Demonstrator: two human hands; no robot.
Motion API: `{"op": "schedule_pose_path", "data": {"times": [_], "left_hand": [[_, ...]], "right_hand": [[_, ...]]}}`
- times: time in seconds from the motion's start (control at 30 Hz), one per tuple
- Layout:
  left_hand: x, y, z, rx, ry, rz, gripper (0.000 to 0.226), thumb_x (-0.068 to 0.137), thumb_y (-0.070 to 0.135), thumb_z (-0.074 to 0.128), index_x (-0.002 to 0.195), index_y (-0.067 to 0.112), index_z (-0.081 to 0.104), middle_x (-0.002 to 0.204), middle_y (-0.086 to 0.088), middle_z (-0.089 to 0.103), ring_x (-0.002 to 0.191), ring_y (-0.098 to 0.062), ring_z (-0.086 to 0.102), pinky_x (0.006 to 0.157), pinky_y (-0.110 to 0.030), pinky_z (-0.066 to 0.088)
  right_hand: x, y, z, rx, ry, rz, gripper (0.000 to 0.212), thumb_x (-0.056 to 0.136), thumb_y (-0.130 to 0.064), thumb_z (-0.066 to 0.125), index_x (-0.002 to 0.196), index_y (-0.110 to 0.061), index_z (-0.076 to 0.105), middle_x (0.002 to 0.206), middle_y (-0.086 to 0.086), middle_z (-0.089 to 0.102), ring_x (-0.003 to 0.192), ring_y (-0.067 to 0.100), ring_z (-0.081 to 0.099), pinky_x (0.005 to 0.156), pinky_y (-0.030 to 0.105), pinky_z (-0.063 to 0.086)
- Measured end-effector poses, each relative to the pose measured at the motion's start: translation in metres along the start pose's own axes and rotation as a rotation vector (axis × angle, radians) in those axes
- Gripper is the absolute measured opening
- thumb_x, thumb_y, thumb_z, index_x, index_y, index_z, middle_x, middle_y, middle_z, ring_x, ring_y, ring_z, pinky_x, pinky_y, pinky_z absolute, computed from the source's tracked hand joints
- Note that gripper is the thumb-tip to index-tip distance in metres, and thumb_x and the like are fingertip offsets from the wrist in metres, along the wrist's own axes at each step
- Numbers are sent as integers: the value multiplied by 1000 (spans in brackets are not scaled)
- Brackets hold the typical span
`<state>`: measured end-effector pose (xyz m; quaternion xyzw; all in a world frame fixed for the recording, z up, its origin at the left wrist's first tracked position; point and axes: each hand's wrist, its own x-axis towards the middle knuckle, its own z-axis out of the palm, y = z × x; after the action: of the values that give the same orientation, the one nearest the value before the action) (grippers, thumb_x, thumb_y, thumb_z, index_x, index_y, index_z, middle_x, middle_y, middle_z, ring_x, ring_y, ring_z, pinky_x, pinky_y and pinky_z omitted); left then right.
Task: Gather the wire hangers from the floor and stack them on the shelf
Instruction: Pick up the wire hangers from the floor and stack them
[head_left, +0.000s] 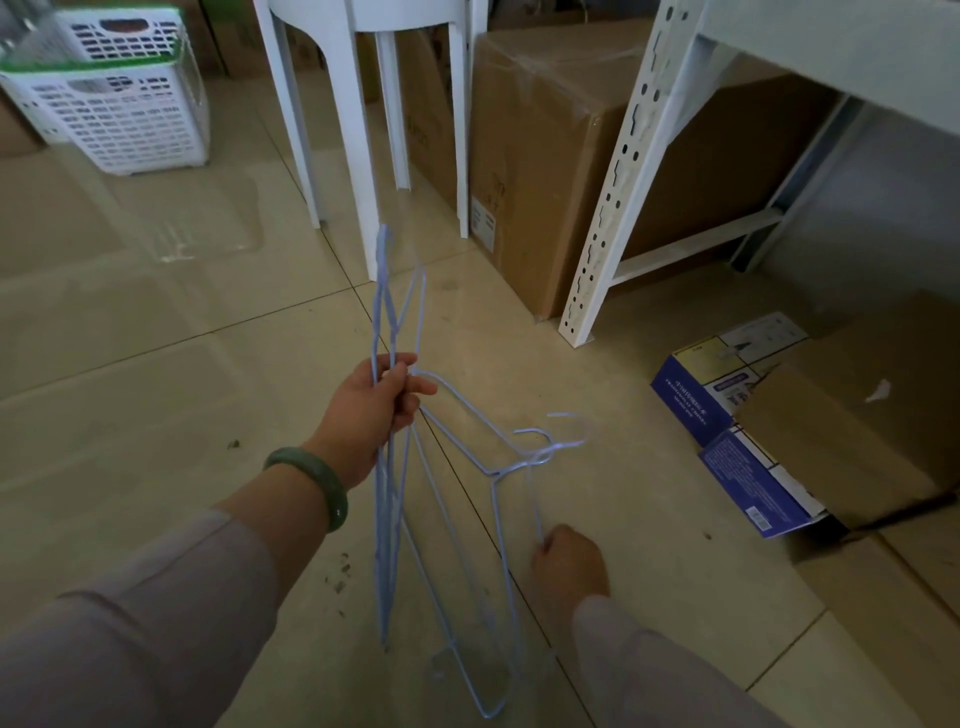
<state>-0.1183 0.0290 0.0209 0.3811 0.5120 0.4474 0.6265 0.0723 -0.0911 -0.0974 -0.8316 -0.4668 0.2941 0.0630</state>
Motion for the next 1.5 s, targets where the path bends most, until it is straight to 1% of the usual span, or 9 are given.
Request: {"op": "schedule_pose_path", "data": {"times": [0.13, 0.3, 0.6, 0.73, 0.87, 1.1, 1.2, 1.3, 1.5], "left_hand": [[-2, -2, 1, 12, -12, 22, 25, 100, 12, 33, 118, 6, 49, 97, -15, 66, 74, -10, 72, 67, -17, 60], [-3, -6, 6, 92, 24, 35, 24, 101, 17, 33, 119, 10, 47, 114, -15, 61, 110, -29, 61, 92, -36, 51], [-6, 4, 14, -103, 59, 47, 13, 96, 13, 46, 91, 16, 57, 76, -8, 62, 64, -14, 63, 49, -16, 53], [-6, 6, -1, -72, 91, 54, 10, 98, 16, 43, 97, 13, 53, 83, -7, 65, 55, -1, 70, 51, -13, 55], [-6, 4, -5, -89, 47, 63, 15, 99, 15, 40, 89, 19, 51, 86, -8, 66, 59, -3, 72, 58, -18, 57], [-3, -2, -6, -82, 18, 38, 14, 99, 14, 38, 91, 15, 49, 88, -11, 66, 62, -7, 73, 60, -22, 60], [0, -3, -10, -76, 15, 28, 11, 99, 16, 39, 95, 12, 48, 92, -12, 67, 68, -10, 74, 62, -23, 61], [0, -5, -9, -67, 18, 17, 11, 99, 15, 38, 101, 11, 48, 103, -16, 64, 89, -26, 69, 72, -29, 61], [-4, -4, 11, -26, -2, -41, 13, 99, 13, 40, 109, 7, 44, 113, -16, 61, 102, -31, 63, 76, -33, 57]], "right_hand": [[5, -33, -24, 472, 54, -149, 8, 86, -21, 58, 81, -16, 61, 72, 4, 65, 72, 22, 59, 68, 30, 48], [-10, -79, -39, 652, 104, -342, 10, 85, -23, 61, 87, -14, 63, 70, -3, 61, 67, 14, 56, 69, 32, 48], [-21, -98, -25, 798, -113, -386, 11, 89, -19, 55, 89, -21, 66, 69, -3, 62, 52, 3, 51, 58, 22, 43], [-8, -34, -1, 4, -108, -38, 33, 85, -28, 54, 111, -7, 56, 113, 15, 65, 105, 27, 60, 86, 32, 47], [-18, -4, 22, -193, -204, -59, 35, 87, -35, 51, 107, -9, 61, 117, 12, 65, 111, 27, 59, 90, 30, 47], [3, -24, -2, -6, -201, 29, 32, 75, -27, 63, 100, -6, 69, 103, 13, 71, 101, 27, 65, 83, 30, 52], [17, -43, -26, 380, -234, -73, 17, 80, -16, 58, 88, -6, 70, 73, 10, 64, 71, 25, 62, 69, 36, 51], [19, -68, -58, 707, -359, -146, 22, 85, -2, 48, 97, -4, 66, 59, 6, 53, 42, 9, 41, 43, 19, 34], [-1, -109, -86, 776, -548, -450, 18, 89, 3, 49, 96, -10, 59, 58, 6, 54, 34, 4, 41, 37, 13, 34]]}}
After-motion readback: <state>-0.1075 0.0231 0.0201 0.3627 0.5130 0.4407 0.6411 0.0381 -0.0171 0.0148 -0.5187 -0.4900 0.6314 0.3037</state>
